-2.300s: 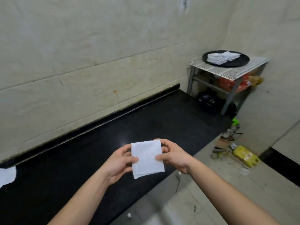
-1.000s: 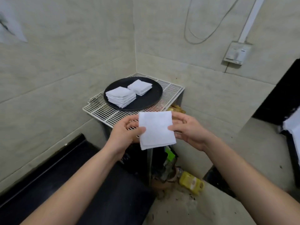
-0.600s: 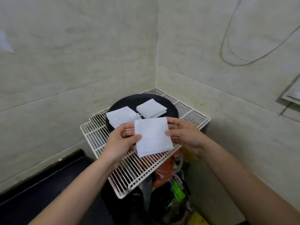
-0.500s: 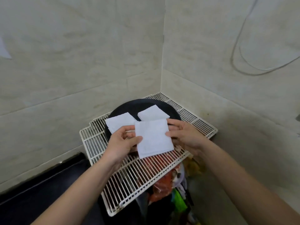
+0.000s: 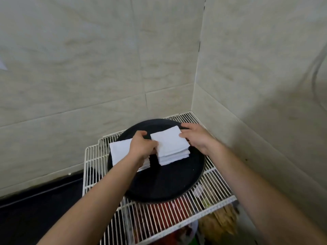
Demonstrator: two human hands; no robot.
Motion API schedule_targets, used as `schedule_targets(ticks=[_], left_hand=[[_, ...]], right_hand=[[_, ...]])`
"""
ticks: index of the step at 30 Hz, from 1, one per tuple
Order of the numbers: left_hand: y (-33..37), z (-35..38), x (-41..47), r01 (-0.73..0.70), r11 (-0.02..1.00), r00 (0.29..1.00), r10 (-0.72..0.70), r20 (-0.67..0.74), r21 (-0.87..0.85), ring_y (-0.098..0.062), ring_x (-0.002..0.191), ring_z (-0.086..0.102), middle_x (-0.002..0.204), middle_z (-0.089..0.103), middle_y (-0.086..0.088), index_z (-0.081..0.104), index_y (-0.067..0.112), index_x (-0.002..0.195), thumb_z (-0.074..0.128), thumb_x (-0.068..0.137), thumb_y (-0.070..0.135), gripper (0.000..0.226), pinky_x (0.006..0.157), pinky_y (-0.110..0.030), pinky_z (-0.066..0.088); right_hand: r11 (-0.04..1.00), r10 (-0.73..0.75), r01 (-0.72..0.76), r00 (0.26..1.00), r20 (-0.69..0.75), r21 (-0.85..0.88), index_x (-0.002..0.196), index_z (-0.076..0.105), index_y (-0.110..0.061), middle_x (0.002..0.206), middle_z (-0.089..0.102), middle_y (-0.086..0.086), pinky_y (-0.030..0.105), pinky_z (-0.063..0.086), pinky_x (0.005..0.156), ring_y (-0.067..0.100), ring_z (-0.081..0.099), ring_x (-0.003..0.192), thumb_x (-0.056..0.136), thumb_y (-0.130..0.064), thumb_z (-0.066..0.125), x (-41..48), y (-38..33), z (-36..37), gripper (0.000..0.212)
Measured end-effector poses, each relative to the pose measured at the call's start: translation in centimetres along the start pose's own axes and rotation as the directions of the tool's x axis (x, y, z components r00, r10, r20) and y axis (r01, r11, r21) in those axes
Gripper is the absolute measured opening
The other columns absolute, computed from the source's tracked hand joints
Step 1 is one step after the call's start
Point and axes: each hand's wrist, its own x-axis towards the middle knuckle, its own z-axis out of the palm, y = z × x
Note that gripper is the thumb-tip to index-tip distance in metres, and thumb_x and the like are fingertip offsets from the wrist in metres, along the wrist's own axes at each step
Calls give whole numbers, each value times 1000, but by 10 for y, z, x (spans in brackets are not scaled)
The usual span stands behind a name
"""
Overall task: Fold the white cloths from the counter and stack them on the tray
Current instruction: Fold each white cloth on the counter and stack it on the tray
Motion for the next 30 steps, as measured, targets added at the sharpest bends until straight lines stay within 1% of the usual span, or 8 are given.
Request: schedule_targets(ticks=[3, 7, 9, 12, 15, 20, 25, 30], left_hand=[[-3, 6, 10, -21, 987, 999, 25, -28, 160, -31, 88, 70, 90, 67, -8, 41, 11, 139, 69, 79, 3, 67, 84, -50, 58], [-1, 13, 9, -87, 928, 992, 115, -56, 363, -24, 95, 63, 84, 59, 5, 42, 12, 140, 66, 85, 9, 59, 85, -35, 53], [-1, 16, 8, -109, 893, 987, 151, -62, 436, -22, 95, 58, 87, 59, 5, 41, 12, 140, 64, 88, 10, 57, 80, -28, 45], [1, 17, 3, -127, 842, 982, 181, -52, 524, -27, 107, 57, 101, 57, -2, 40, 9, 139, 65, 89, 16, 56, 82, -29, 42], [0, 19, -1, -132, 810, 984, 177, -25, 571, -27, 106, 56, 105, 58, -5, 41, 9, 136, 66, 88, 20, 55, 78, -29, 41], [-14, 26, -11, -188, 729, 967, 253, -4, 659, -30, 105, 58, 110, 63, -15, 46, 9, 136, 64, 90, 18, 50, 84, -34, 47], [-27, 37, -28, -250, 691, 922, 384, -51, 678, -30, 103, 60, 115, 61, -14, 54, 5, 131, 55, 96, 17, 36, 88, -35, 46], [-21, 32, -39, -277, 677, 912, 409, -37, 682, -29, 99, 62, 109, 64, -12, 57, 5, 123, 53, 98, 23, 31, 80, -32, 45]], right_hand=[[999, 7, -6, 1000, 12, -47, 148, 42, -10, 132, 64, 9, 33, 53, 87, 24, 64, 114, 89, 4, 61, 13, 5, -1, 64], [997, 9, -9, 1000, 1, -79, 148, 44, -11, 130, 65, 7, 40, 52, 100, 23, 64, 115, 88, 2, 64, 18, 11, -2, 65], [994, -17, 16, 1000, -8, -111, 146, 46, -13, 132, 63, 7, 36, 52, 97, 22, 63, 114, 90, -1, 65, 15, 12, -2, 61], [979, -80, 75, 997, -18, -188, 144, 48, -15, 131, 62, 6, 31, 50, 93, 22, 63, 114, 92, -10, 68, 9, 11, -4, 56], [943, -148, 117, 986, -79, -311, 140, 53, -18, 127, 64, 3, 37, 49, 102, 20, 62, 114, 89, -19, 71, 3, 13, -8, 53], [839, -257, 189, 964, -65, -510, 130, 64, -21, 125, 67, 0, 30, 48, 102, 13, 64, 110, 91, -23, 67, -12, 29, -7, 38], [761, -331, 242, 943, -39, -602, 133, 63, -20, 130, 66, -1, 29, 47, 103, 14, 62, 117, 97, -26, 61, -21, 46, 0, 36], [720, -420, 308, 907, -37, -622, 138, 58, -21, 137, 60, -1, 30, 47, 102, 15, 60, 120, 100, -33, 55, -31, 46, -3, 40]])
